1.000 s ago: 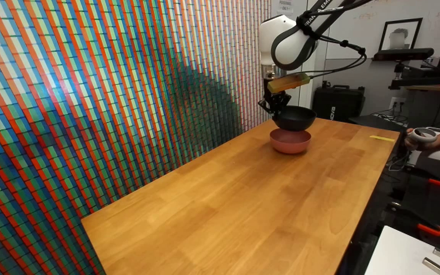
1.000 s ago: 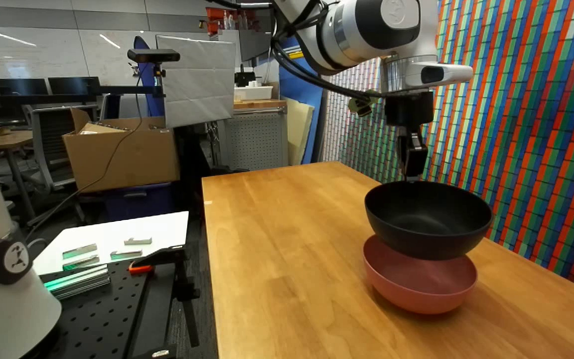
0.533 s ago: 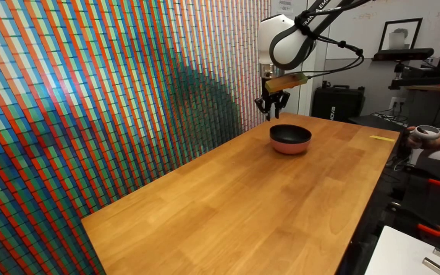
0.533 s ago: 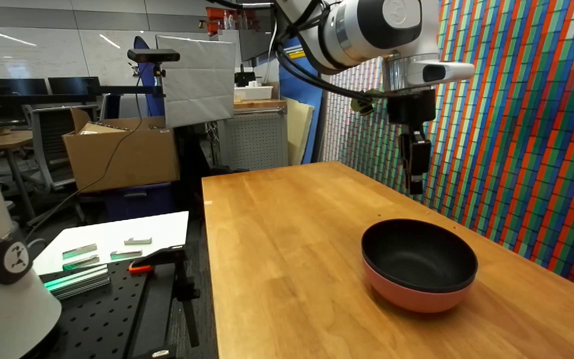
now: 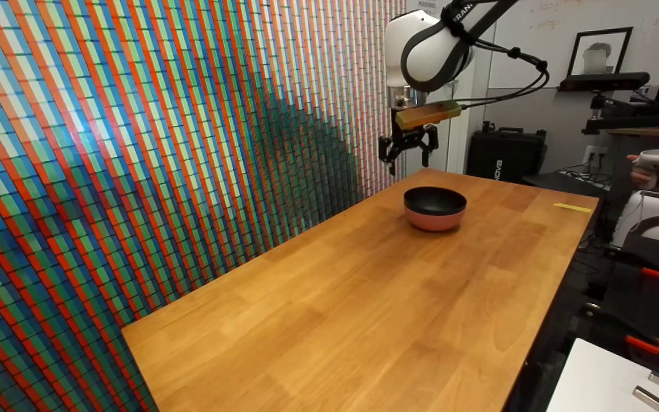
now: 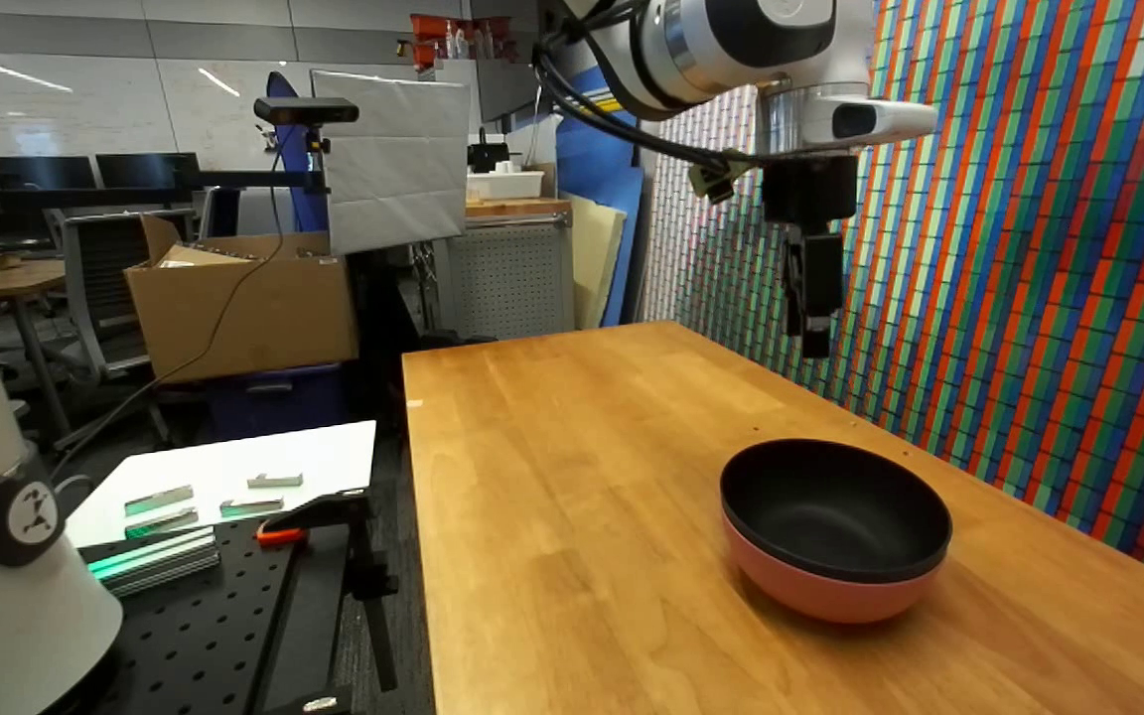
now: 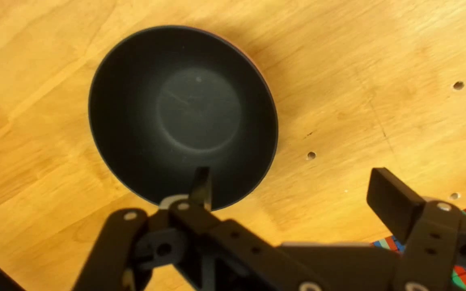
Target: Put the black bowl inside the light-pink bowl
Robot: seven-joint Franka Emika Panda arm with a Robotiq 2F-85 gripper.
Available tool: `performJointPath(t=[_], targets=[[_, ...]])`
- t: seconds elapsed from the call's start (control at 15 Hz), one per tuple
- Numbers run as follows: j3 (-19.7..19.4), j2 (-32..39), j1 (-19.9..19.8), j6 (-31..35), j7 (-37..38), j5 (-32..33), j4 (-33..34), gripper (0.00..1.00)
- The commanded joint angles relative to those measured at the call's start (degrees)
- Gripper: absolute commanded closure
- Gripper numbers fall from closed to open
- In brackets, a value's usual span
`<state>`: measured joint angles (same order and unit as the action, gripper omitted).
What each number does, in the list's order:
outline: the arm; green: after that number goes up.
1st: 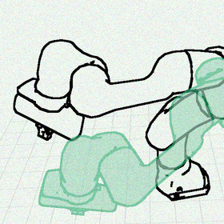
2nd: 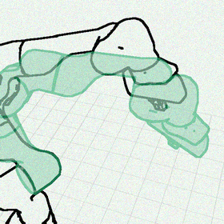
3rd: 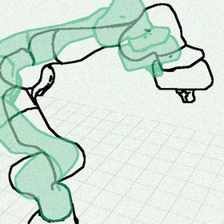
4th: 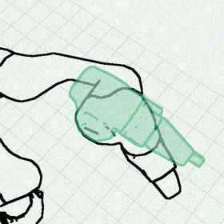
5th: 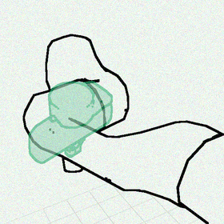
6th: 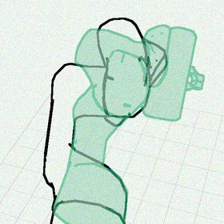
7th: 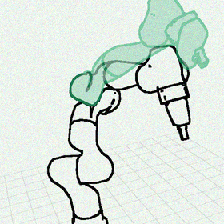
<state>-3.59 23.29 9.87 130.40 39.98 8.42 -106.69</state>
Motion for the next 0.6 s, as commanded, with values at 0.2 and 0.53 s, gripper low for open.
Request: performJointPath(t=[0.2,0.53], targets=[[5.0,-10.98,-0.52,-16.54,-4.6,-8.71,2.58,0.0],[7.63,-15.2,-0.98,-30.88,-14.03,-9.6,9.55,0.0]])
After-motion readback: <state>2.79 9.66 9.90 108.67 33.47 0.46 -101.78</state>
